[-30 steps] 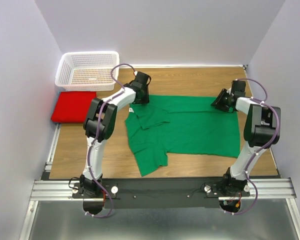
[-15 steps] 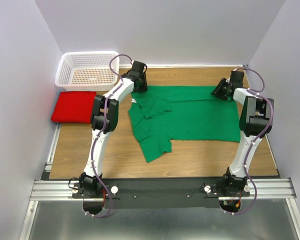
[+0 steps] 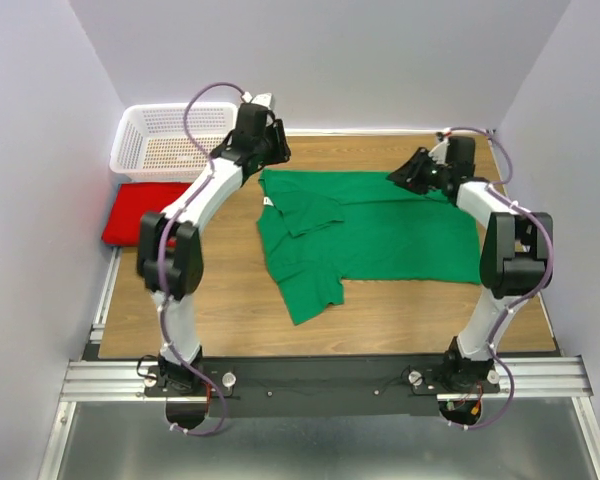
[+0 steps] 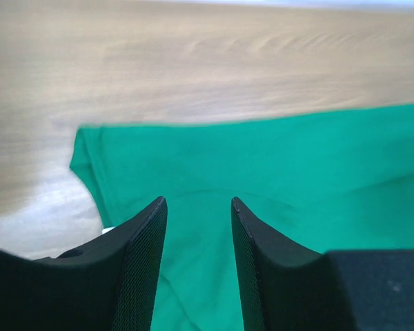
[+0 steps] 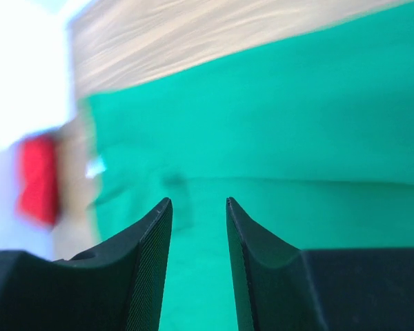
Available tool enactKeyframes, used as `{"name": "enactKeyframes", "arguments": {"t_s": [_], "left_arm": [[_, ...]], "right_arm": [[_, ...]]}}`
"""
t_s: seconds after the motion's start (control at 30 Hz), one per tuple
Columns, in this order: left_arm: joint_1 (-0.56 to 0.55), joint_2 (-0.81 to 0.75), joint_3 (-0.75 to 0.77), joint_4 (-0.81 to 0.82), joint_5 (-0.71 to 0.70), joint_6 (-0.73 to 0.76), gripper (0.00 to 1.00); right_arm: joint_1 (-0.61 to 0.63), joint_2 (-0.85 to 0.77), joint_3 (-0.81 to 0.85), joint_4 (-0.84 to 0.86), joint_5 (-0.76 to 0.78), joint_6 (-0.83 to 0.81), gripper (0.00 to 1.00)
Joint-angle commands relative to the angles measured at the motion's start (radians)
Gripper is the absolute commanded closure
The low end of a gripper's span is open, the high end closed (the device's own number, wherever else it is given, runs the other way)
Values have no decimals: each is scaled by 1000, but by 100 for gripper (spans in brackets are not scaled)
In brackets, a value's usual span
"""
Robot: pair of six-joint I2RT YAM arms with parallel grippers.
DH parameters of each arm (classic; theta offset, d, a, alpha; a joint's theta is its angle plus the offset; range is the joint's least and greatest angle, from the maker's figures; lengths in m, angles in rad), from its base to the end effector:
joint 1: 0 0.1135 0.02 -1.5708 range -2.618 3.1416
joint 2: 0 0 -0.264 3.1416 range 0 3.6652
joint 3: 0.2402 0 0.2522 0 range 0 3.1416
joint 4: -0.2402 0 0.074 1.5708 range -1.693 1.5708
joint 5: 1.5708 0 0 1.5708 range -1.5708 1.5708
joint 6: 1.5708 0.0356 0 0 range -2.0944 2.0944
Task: Fold and stack the t-shirts
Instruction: Fold the tshirt
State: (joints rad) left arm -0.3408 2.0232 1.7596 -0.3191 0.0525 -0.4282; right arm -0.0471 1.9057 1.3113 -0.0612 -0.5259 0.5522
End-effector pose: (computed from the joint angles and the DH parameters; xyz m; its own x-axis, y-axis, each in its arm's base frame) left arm 0.4508 -0.1619 0.2848 -0.6276 -0.2174 -0.7476 0.1259 0.9193 -0.3730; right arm 0.4267 -0.0022 0.2115 -0.7056 0.4875 -0.5143 0.0157 0.7364 0.6764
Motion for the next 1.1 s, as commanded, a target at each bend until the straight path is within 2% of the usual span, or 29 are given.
{"name": "enactKeyframes", "arguments": {"t_s": [0.0, 0.03, 0.07, 0.1, 0.2, 0.33, 0.43, 0.6, 0.83, 0.93, 0.97, 1.0, 1.07], "left_arm": [[-18, -239, -171, 152, 26, -4, 49], [-18, -326, -268, 193, 21, -13, 49], [-20, -368, -269, 212, 18, -17, 49], [-20, -411, -361, 239, 4, -14, 48], [-20, -575, -535, 270, -25, 2, 46], [-17, -791, -719, 308, -134, 46, 38], [-17, -886, -848, 314, -201, 72, 32], [-15, -1058, -1032, 353, -275, 71, 27], [-15, -1153, -1118, 336, -298, 66, 27], [-15, -1163, -1141, 347, -333, 75, 27], [-15, -1157, -1137, 348, -341, 75, 27], [-15, -1152, -1131, 350, -350, 77, 27], [-15, -1129, -1121, 359, -355, 81, 27]], "right_arm": [[137, -25, -93, 205, -212, 155, 56], [160, -8, -102, 275, -233, 181, 56], [183, 1, -109, 320, -252, 205, 56], [229, 27, -124, 425, -287, 271, 56], [314, 91, -121, 572, -351, 400, 56], [412, 202, -20, 600, -359, 414, 56], [457, 291, 17, 609, -347, 443, 55], [486, 386, -1, 635, -333, 498, 55], [481, 425, -84, 603, -283, 494, 56], [478, 351, -87, 532, -255, 422, 56], [472, 305, -77, 444, -246, 388, 55], [472, 284, -55, 398, -217, 318, 55], [457, 227, -55, 344, -197, 287, 55]]}}
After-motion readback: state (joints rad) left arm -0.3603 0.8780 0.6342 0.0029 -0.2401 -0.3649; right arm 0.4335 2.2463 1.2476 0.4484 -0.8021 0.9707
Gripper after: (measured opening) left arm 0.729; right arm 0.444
